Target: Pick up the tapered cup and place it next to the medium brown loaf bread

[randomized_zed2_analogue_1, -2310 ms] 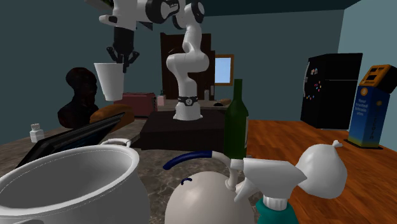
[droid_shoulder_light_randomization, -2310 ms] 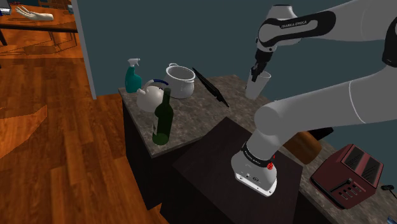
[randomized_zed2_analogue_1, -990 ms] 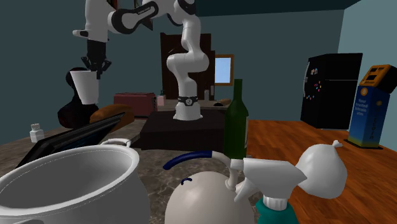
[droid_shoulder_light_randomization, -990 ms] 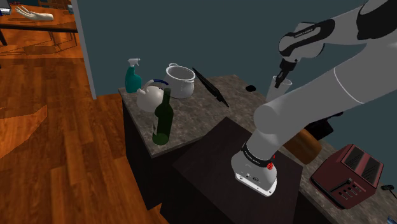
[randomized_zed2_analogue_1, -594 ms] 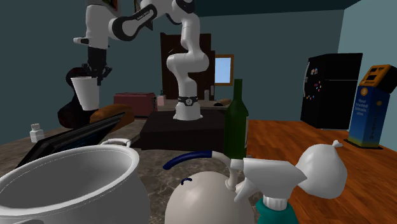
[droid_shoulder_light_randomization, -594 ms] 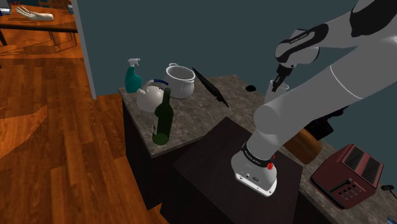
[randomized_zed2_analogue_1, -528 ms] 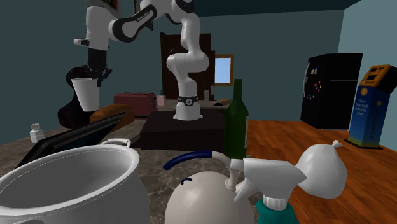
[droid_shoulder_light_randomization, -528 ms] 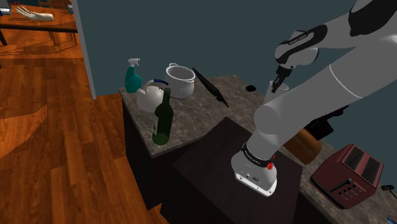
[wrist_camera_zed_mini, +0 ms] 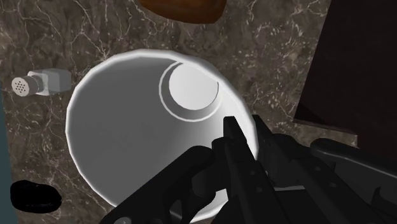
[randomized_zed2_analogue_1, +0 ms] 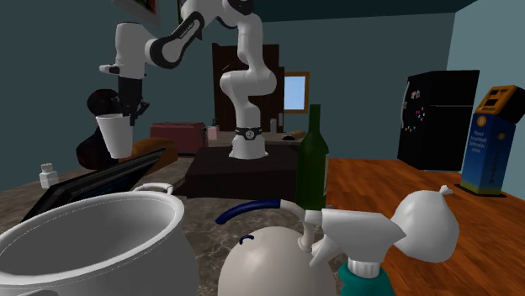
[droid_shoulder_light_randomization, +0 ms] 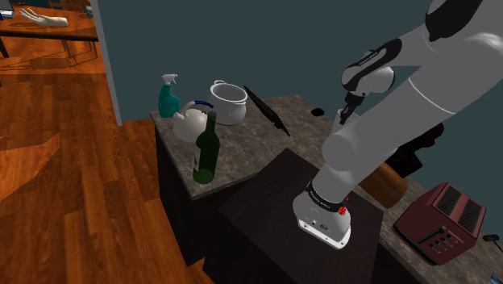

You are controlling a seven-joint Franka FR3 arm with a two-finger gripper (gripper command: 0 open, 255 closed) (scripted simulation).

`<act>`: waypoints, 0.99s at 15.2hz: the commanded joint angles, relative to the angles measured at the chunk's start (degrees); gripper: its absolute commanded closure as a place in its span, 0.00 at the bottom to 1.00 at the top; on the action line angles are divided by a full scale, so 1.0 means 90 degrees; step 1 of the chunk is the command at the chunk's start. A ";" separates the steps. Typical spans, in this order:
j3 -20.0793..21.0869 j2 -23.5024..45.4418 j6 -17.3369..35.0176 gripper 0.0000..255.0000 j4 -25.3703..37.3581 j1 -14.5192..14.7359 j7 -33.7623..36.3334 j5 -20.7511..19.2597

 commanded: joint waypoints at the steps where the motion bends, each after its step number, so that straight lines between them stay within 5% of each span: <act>1: -0.0100 0.0197 0.0249 1.00 -0.0066 0.0064 -0.0051 0.0094; 8: -0.0435 0.1041 0.1139 1.00 -0.0259 0.0349 -0.0481 0.0780; 15: -0.0295 0.2097 0.2010 1.00 -0.0392 0.0383 -0.1523 0.2335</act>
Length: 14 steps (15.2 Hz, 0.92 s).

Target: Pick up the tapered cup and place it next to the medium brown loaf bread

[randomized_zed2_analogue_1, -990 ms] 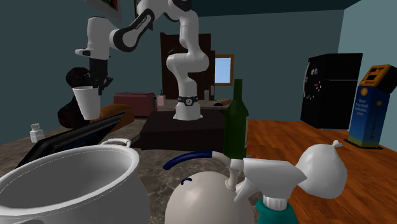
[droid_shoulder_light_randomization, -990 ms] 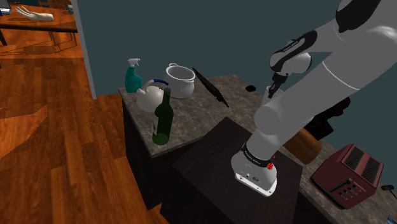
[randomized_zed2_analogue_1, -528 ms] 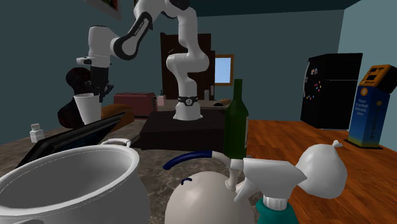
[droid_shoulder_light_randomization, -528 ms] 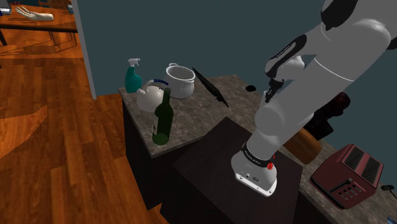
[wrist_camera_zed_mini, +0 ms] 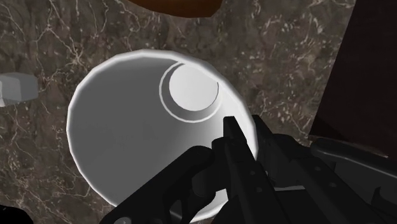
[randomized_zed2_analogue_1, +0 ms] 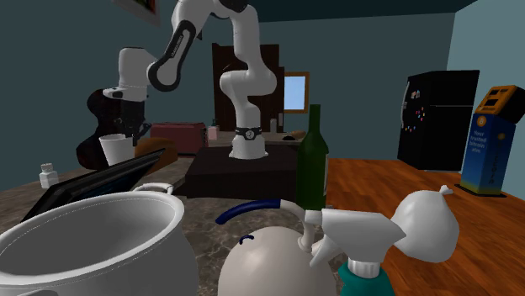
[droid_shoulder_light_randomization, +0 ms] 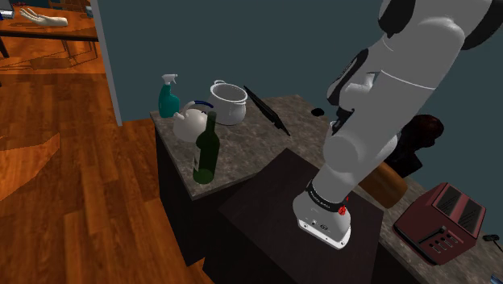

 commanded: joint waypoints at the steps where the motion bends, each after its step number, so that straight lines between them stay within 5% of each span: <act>1: 0.0189 0.0308 0.0236 1.00 -0.0021 -0.0107 -0.0369 0.0557; 5: 0.0937 0.0897 0.0674 1.00 -0.0011 -0.0658 -0.1100 0.1632; 13: 0.0965 0.0890 0.0675 1.00 -0.0012 -0.0691 -0.1077 0.1601; 14: 0.0965 0.0890 0.0674 0.00 -0.0011 -0.0691 -0.1077 0.1601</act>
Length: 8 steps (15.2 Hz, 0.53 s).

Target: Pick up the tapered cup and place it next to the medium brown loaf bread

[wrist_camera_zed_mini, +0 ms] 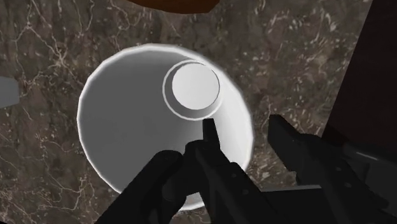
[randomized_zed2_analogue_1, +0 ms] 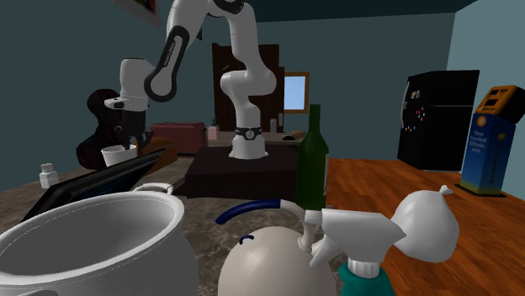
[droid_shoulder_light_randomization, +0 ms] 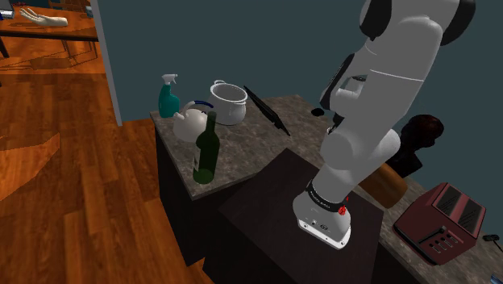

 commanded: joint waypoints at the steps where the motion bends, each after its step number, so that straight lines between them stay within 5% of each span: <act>1: 0.0000 0.0000 0.0000 0.00 0.0001 0.0000 0.0000 0.0000; 5: 0.0001 0.0000 0.0000 0.00 0.0001 -0.0001 0.0000 0.0001; 8: -0.1457 -0.1101 -0.0750 0.00 -0.0067 0.1197 0.1426 -0.1981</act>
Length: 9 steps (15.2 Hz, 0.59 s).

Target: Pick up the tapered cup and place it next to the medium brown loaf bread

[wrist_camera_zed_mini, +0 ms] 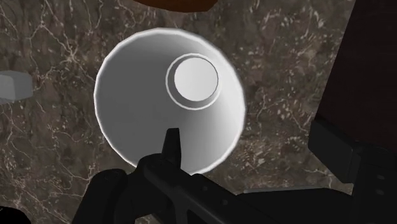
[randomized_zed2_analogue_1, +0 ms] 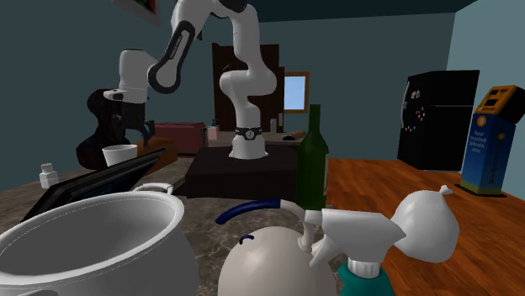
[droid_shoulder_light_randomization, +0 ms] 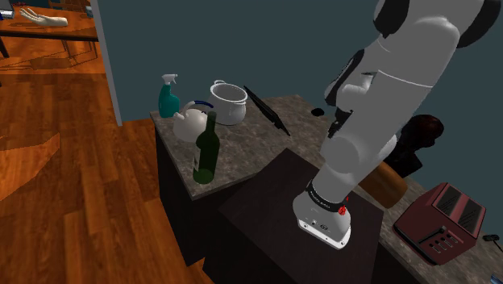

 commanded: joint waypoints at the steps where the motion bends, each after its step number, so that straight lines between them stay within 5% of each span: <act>1: -0.0625 -0.0768 -0.0526 0.00 -0.0007 0.0463 0.0976 -0.1416; 9: -0.0422 -0.0760 -0.0523 0.00 -0.0008 0.0263 0.0963 -0.1397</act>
